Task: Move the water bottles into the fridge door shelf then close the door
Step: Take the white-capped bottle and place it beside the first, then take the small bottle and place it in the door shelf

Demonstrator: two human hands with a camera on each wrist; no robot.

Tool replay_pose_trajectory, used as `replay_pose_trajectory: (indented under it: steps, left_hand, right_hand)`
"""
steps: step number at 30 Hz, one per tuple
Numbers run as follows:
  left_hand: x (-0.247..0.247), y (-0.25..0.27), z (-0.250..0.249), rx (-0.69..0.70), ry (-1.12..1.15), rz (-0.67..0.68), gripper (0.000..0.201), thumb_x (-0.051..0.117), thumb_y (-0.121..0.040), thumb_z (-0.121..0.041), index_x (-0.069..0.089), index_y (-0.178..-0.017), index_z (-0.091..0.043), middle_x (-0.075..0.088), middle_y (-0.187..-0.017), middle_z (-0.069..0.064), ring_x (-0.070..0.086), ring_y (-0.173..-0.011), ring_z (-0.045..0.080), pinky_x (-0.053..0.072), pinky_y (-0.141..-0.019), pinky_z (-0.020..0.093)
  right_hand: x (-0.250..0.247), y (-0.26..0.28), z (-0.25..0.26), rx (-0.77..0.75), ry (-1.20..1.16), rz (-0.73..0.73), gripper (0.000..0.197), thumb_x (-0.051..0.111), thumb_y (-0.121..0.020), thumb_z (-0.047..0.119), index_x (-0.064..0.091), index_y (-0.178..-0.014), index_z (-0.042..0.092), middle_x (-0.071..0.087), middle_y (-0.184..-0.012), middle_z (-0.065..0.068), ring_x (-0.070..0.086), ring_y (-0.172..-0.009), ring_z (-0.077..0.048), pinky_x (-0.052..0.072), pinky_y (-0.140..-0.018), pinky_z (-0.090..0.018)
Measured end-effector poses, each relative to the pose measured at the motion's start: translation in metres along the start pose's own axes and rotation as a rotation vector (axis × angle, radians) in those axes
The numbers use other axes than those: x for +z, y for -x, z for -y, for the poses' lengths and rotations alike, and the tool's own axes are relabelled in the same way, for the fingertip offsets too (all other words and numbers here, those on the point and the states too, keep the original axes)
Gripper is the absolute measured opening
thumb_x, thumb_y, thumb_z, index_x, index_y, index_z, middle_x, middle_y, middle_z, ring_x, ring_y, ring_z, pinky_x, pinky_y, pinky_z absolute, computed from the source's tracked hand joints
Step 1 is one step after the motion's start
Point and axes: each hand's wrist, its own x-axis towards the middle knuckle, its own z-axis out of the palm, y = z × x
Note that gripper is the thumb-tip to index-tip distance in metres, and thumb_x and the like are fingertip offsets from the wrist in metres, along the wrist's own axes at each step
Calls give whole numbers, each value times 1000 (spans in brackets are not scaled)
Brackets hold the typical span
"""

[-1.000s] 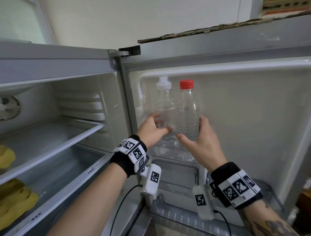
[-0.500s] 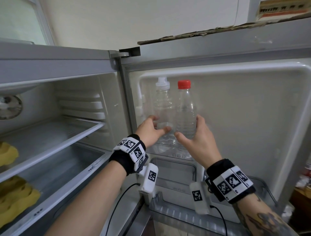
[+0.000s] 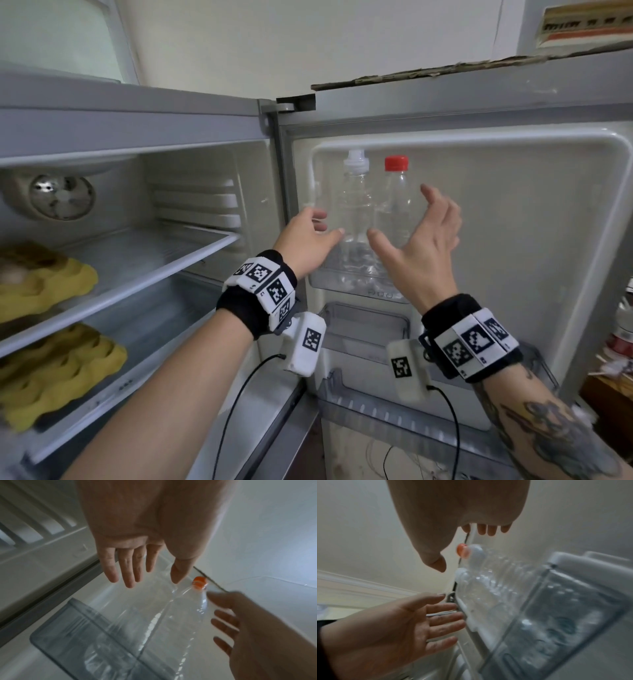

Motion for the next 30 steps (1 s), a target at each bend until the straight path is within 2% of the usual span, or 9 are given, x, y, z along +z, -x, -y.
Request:
replay_pose_trajectory:
  steps: [3,8,14,17,19,21,23,27,30]
  left_hand:
    - [-26,18,-17,63,19,-69,47,67,-89,-31,55,-131,-16,64,-121,0,62,-107,14,47,-89,25]
    - [-107,45,-49,154,-42,-285,34,66,-88,-20,61,-122,-14,68,-111,-1,67,-101,15,52,-97,32]
    - [-225,75,-78,160,-204,-582,34,63,-88,-21,59,-122,-15,65,-118,-1,62,-110,15,48,-99,31]
    - [-283,90,-90,139,-316,-714,38,63,-88,-25,59,-124,-15,64,-121,0,61,-112,17,48,-100,33]
    - [-316,94,-98,77,-410,-749,38,62,-88,-28,59,-124,-14,62,-118,-1,59,-108,16,46,-94,27]
    - [-348,87,-104,-21,-492,-755,38,63,-84,-33,59,-115,-10,62,-109,5,61,-99,21,48,-77,27]
    - [-373,76,-109,-140,-528,-773,68,66,-70,-44,57,-122,-1,67,-113,14,67,-97,29,44,-60,27]
    - [-396,54,-108,-314,-595,-764,84,70,-67,-55,51,-132,-6,61,-116,10,62,-97,27,51,-81,32]
    - [-400,40,-101,-395,-712,-727,81,66,-67,-65,56,-130,-15,60,-115,11,62,-101,29,52,-96,37]
  right_hand:
    - [-3,7,43,-95,-78,-29,77,66,-74,44,32,-139,18,32,-134,-3,33,-128,-18,20,-101,-30]
    - [16,8,129,-185,-297,71,65,62,-81,38,36,-136,14,35,-128,-2,36,-124,-19,34,-107,-45]
    - [44,-7,228,-274,-506,258,64,65,-84,34,35,-137,13,35,-126,3,40,-126,-20,34,-109,-42]
    - [57,-8,267,-343,-558,331,63,65,-86,32,37,-138,12,38,-129,-2,41,-126,-20,35,-108,-35]
    - [67,-7,285,-404,-552,373,60,62,-88,34,39,-139,12,41,-136,-5,40,-128,-19,32,-106,-28]
    - [78,-5,299,-470,-499,418,58,58,-91,37,39,-141,13,42,-140,-5,39,-130,-19,29,-105,-27]
    - [91,-4,307,-528,-431,458,59,53,-92,42,38,-142,15,43,-143,-4,38,-132,-22,31,-109,-36]
    - [109,-5,312,-576,-328,442,60,43,-94,51,39,-143,17,41,-149,-1,31,-138,-23,26,-111,-42]
    - [111,-13,316,-525,-364,381,49,41,-94,52,52,-129,19,55,-133,-1,40,-128,-22,30,-103,-40]
